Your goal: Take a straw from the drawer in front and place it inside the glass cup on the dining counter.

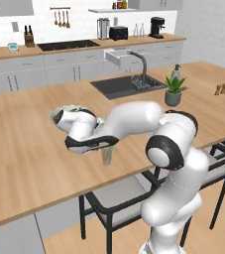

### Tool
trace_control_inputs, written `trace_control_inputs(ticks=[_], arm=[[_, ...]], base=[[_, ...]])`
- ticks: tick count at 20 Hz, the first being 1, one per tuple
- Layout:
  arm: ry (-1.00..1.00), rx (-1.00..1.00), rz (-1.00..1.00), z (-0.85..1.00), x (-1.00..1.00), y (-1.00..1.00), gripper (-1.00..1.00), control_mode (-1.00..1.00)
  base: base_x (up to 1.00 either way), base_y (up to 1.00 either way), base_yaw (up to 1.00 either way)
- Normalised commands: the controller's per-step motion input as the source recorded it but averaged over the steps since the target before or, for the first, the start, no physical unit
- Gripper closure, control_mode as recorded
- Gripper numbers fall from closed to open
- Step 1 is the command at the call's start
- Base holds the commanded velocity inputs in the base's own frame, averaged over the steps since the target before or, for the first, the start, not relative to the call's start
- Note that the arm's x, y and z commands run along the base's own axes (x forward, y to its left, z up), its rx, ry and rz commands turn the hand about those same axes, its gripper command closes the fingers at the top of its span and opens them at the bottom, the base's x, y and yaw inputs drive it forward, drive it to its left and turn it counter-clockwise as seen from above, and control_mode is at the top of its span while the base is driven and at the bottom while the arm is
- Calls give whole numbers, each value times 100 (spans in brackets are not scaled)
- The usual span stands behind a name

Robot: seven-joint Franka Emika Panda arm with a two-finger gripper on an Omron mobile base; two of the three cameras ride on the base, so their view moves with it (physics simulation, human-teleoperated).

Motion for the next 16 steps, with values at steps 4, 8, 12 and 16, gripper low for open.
trace_control_inputs(ticks=[4,8,12,16], arm=[[2,33,0,22,-4,0,-100,-100],[0,33,0,69,-52,-6,-100,-100],[-1,36,0,86,-80,-46,-100,-100],[0,37,0,72,-68,-77,-100,-100]], base=[[0,0,0],[0,0,0],[0,0,0],[0,0,0]])
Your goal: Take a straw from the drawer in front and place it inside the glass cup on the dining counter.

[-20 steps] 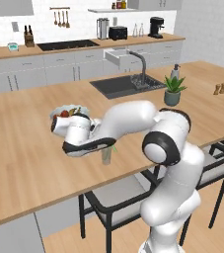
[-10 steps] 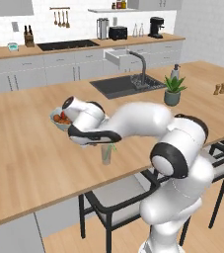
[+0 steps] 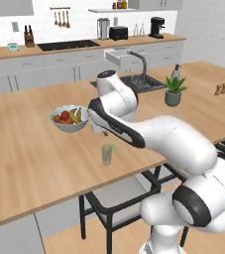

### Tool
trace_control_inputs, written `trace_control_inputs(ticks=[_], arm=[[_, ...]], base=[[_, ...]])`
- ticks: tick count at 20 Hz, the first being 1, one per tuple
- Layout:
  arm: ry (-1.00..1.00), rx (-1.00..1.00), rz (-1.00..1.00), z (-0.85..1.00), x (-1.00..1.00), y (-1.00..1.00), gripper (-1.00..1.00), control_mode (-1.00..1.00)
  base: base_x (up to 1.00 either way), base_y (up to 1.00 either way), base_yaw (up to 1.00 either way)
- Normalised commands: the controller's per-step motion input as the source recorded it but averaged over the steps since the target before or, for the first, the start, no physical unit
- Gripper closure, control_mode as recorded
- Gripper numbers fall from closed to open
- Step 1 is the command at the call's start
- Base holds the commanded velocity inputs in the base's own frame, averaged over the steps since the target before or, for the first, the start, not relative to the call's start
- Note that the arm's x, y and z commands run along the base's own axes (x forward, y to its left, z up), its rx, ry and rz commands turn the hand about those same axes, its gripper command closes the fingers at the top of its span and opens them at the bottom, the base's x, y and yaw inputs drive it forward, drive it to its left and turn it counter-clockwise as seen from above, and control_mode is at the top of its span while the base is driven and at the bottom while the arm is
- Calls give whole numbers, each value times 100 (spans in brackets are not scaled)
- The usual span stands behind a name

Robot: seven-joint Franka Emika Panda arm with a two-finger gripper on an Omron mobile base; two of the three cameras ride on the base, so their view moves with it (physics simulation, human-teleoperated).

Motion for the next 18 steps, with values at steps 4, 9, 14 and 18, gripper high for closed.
trace_control_inputs(ticks=[4,9,14,18], arm=[[0,32,0,41,-46,-90,-100,-100],[2,19,-2,11,-17,-93,-100,-100],[2,4,-6,0,0,-84,-100,-100],[2,0,-7,0,0,-85,-100,-100]], base=[[0,0,0],[0,0,0],[0,0,0],[0,0,0]])
